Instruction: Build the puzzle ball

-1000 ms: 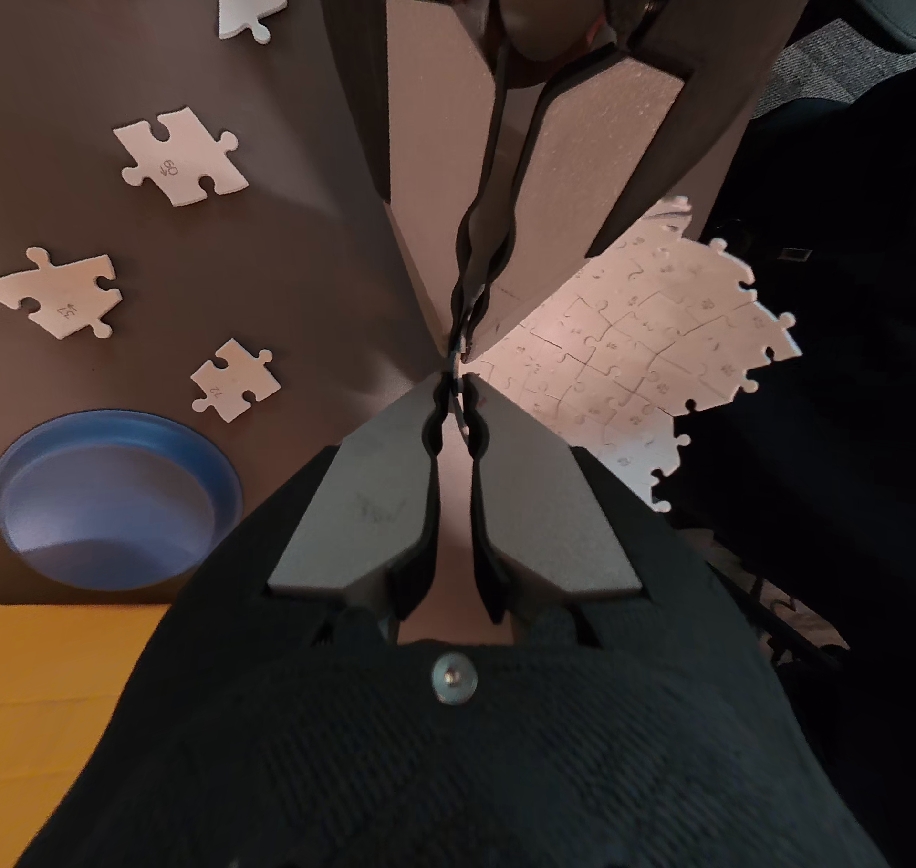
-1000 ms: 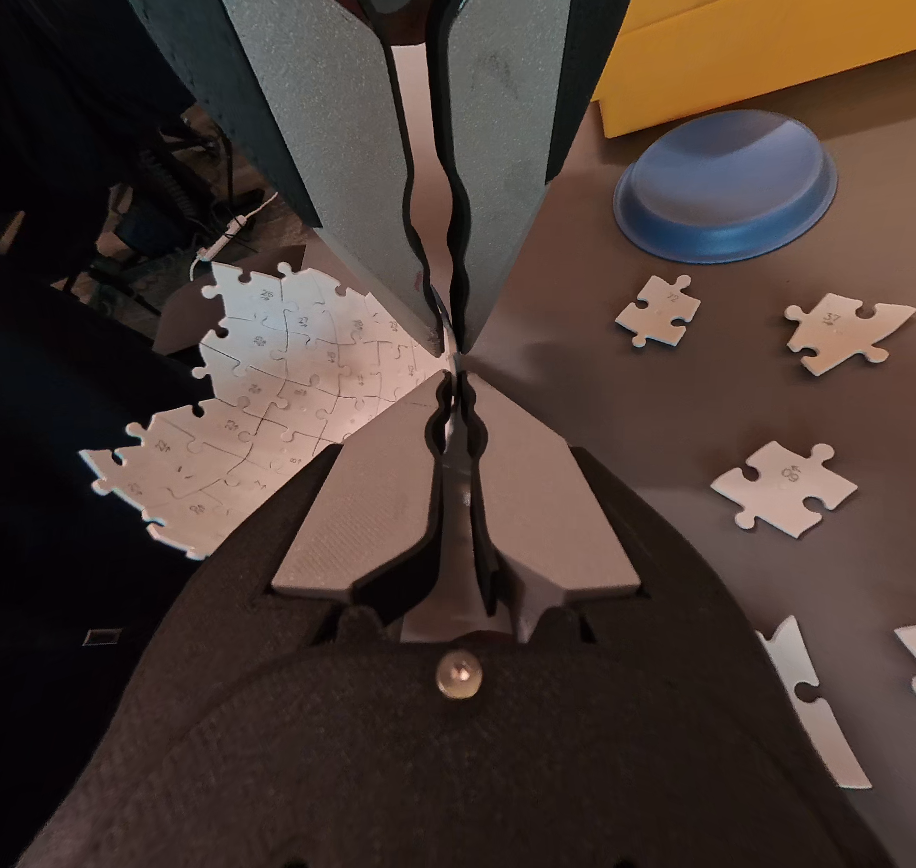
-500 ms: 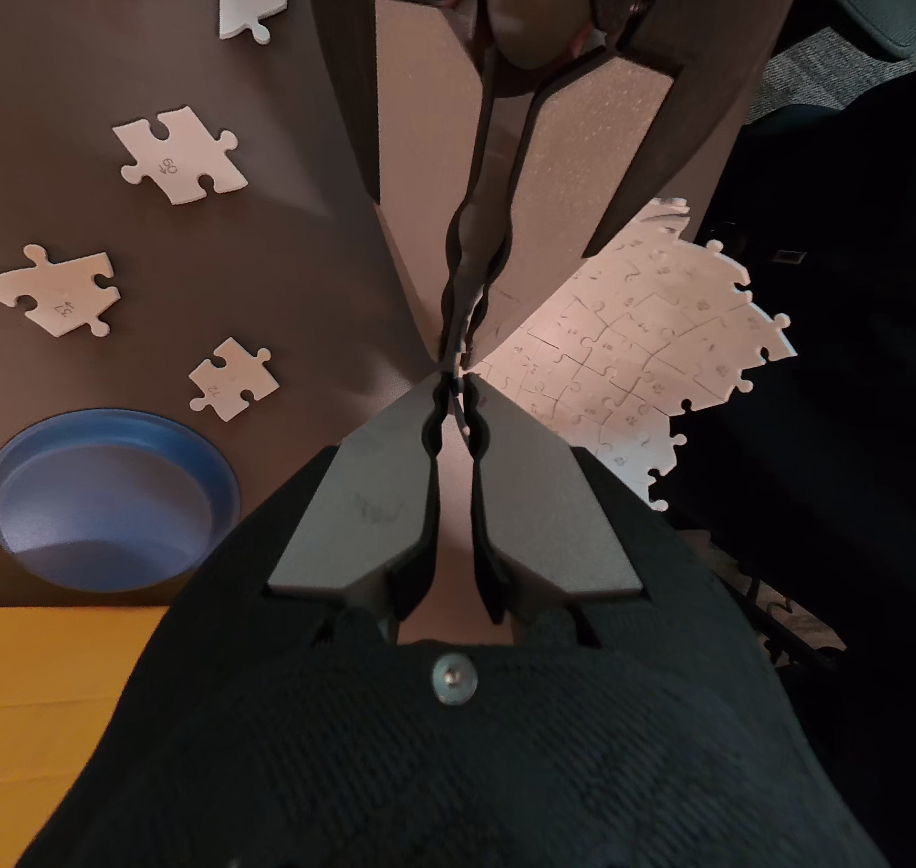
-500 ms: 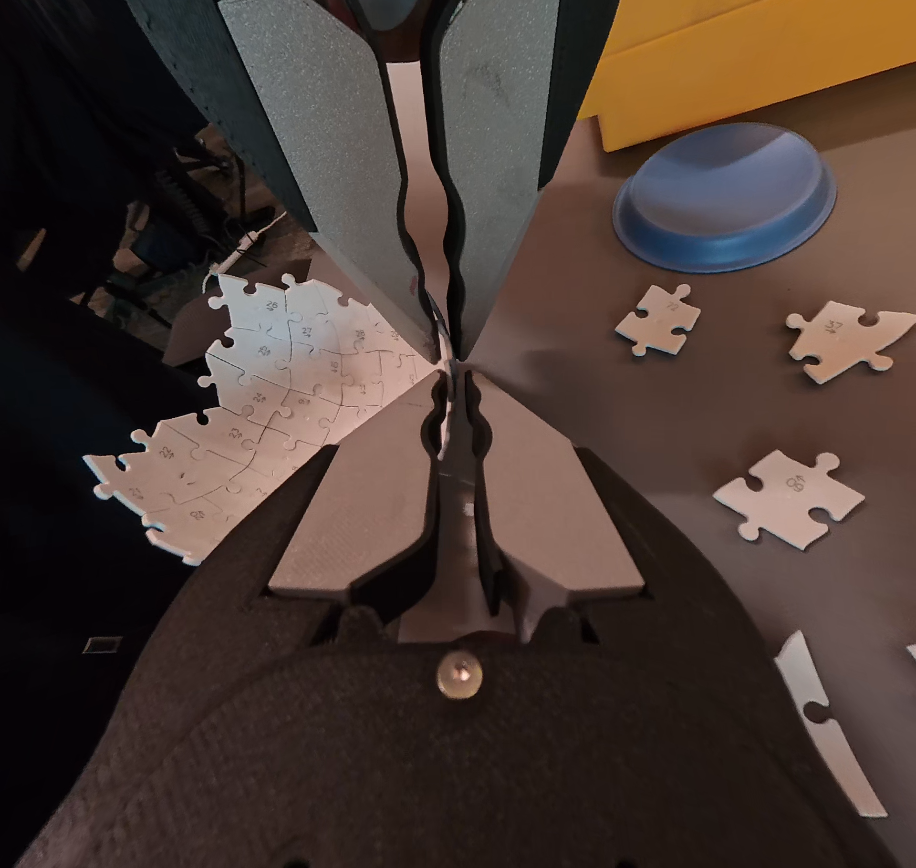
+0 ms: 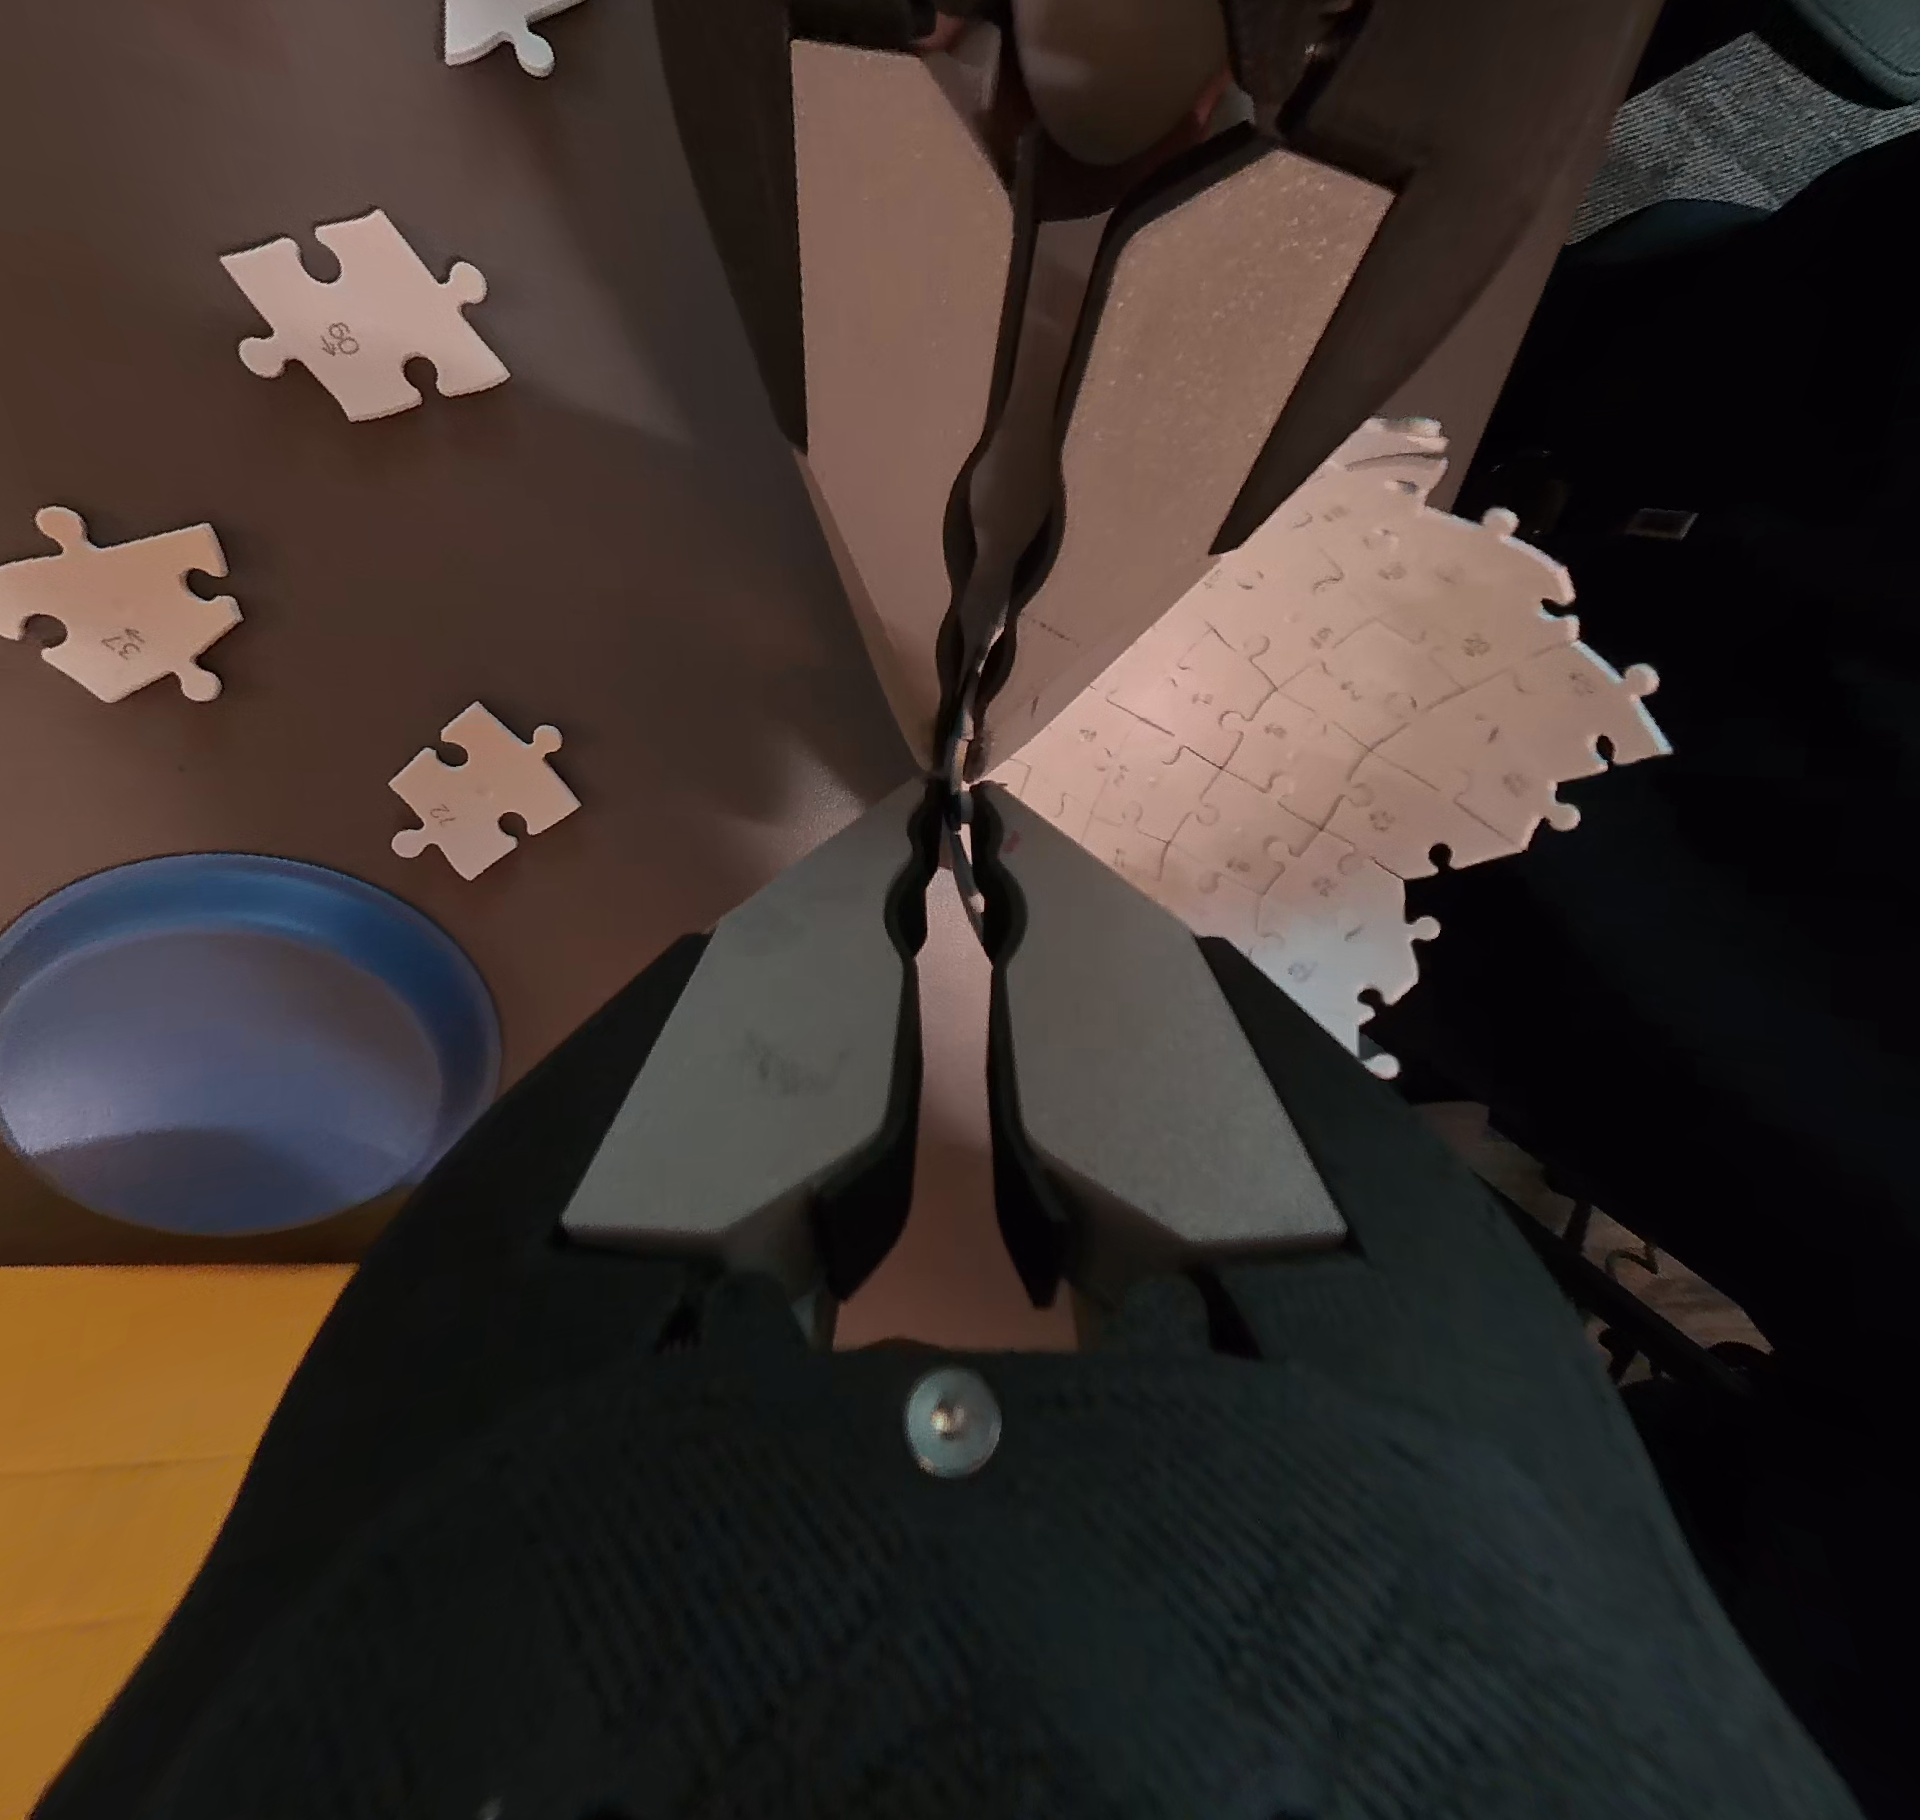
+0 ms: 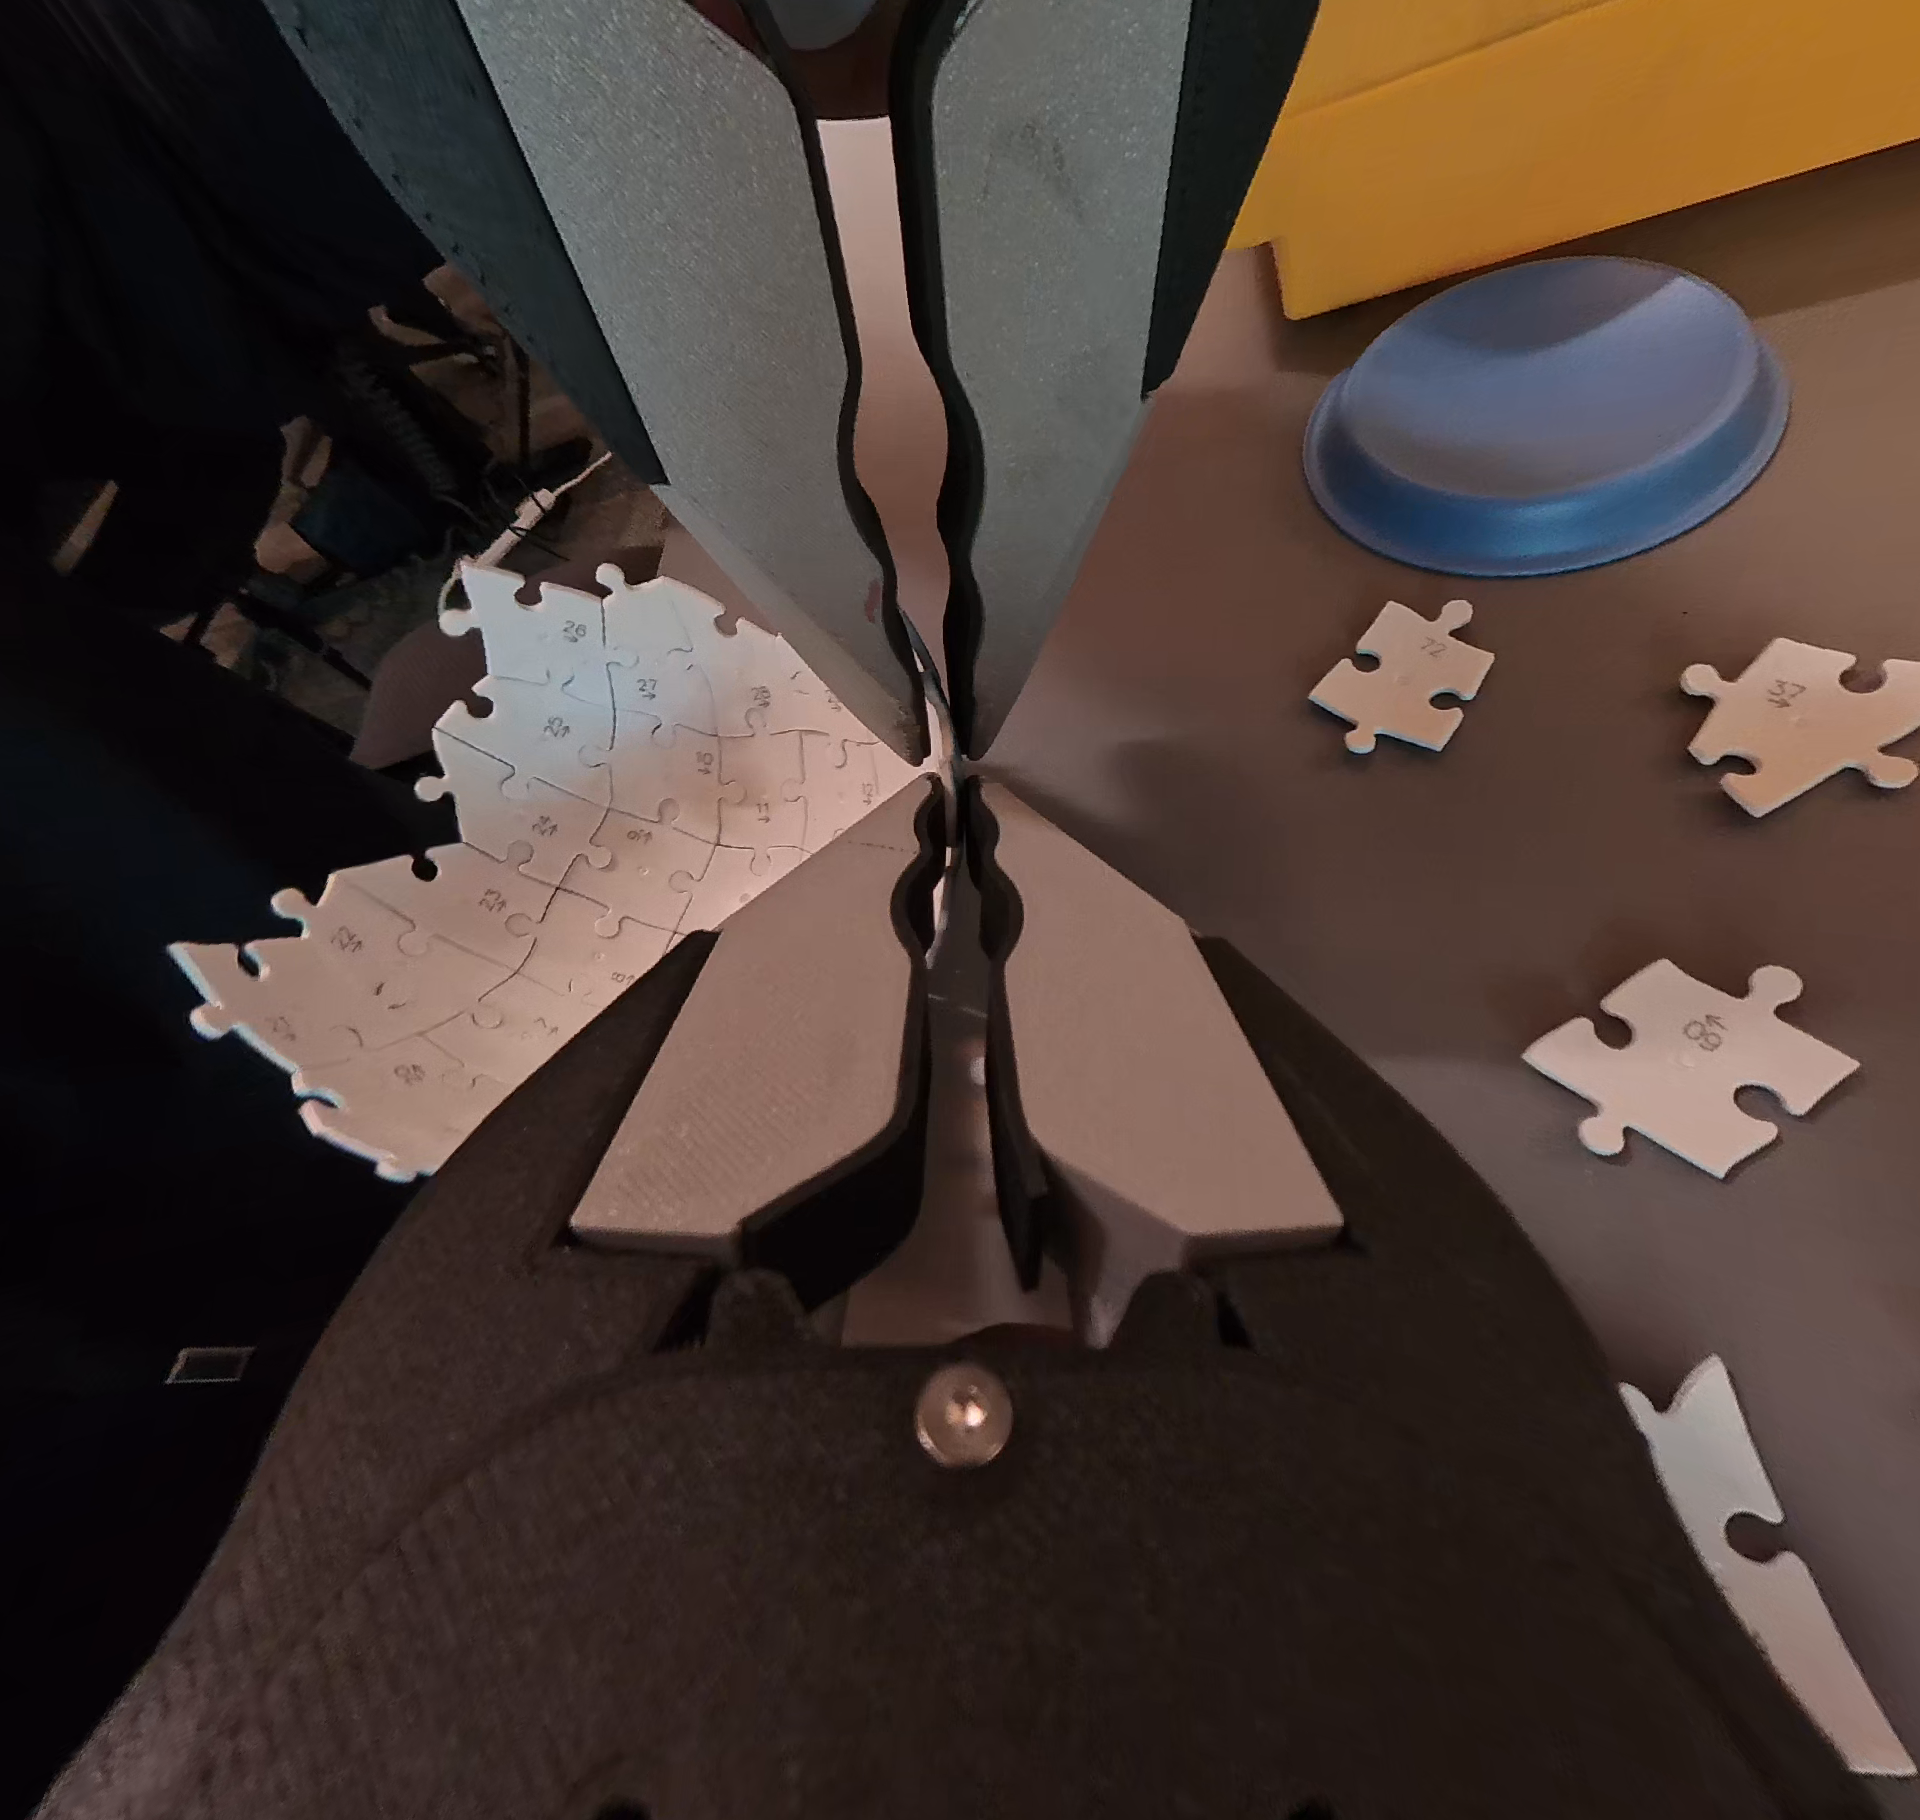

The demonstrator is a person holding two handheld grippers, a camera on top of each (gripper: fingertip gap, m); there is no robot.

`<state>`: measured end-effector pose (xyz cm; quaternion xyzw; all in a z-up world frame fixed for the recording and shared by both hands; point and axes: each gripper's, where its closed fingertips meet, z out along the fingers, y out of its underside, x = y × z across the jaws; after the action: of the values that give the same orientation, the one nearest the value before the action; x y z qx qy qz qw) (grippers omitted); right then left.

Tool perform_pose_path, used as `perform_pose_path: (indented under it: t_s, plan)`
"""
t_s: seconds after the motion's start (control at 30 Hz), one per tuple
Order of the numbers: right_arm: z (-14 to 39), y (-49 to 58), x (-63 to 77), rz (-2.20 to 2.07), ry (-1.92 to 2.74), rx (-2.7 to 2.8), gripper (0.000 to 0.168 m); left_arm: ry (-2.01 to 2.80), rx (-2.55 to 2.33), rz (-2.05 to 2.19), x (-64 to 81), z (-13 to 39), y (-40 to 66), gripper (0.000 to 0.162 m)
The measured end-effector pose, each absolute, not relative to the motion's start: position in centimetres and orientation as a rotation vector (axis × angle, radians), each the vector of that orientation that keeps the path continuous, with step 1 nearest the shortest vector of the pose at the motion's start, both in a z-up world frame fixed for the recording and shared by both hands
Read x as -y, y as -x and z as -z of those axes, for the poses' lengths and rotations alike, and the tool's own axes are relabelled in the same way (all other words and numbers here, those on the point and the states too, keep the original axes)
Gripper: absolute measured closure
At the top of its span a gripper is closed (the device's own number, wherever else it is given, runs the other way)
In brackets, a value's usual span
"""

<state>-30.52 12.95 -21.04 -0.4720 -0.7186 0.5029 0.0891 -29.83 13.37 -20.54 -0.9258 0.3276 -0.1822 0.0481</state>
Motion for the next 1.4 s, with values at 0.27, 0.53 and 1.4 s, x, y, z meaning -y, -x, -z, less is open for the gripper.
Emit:
perform_pose_path:
  t_s: [0.27, 0.53, 1.4]
  plan:
    - [21.3, 30.1, -12.7, -1.492, 1.431, 2.178, 0.168, 2.823, -1.019, 0.571, -13.1, 20.7, 29.6, 0.160]
    - [21.2, 30.6, -12.8, -1.472, 1.449, 2.137, 0.168, 2.825, -0.990, 0.548, -13.3, 20.7, 30.0, 0.159]
    - [18.1, 29.6, -14.9, -1.530, 1.371, 2.015, 0.155, 2.833, -0.935, 0.595, -13.1, 20.4, 29.8, 0.158]
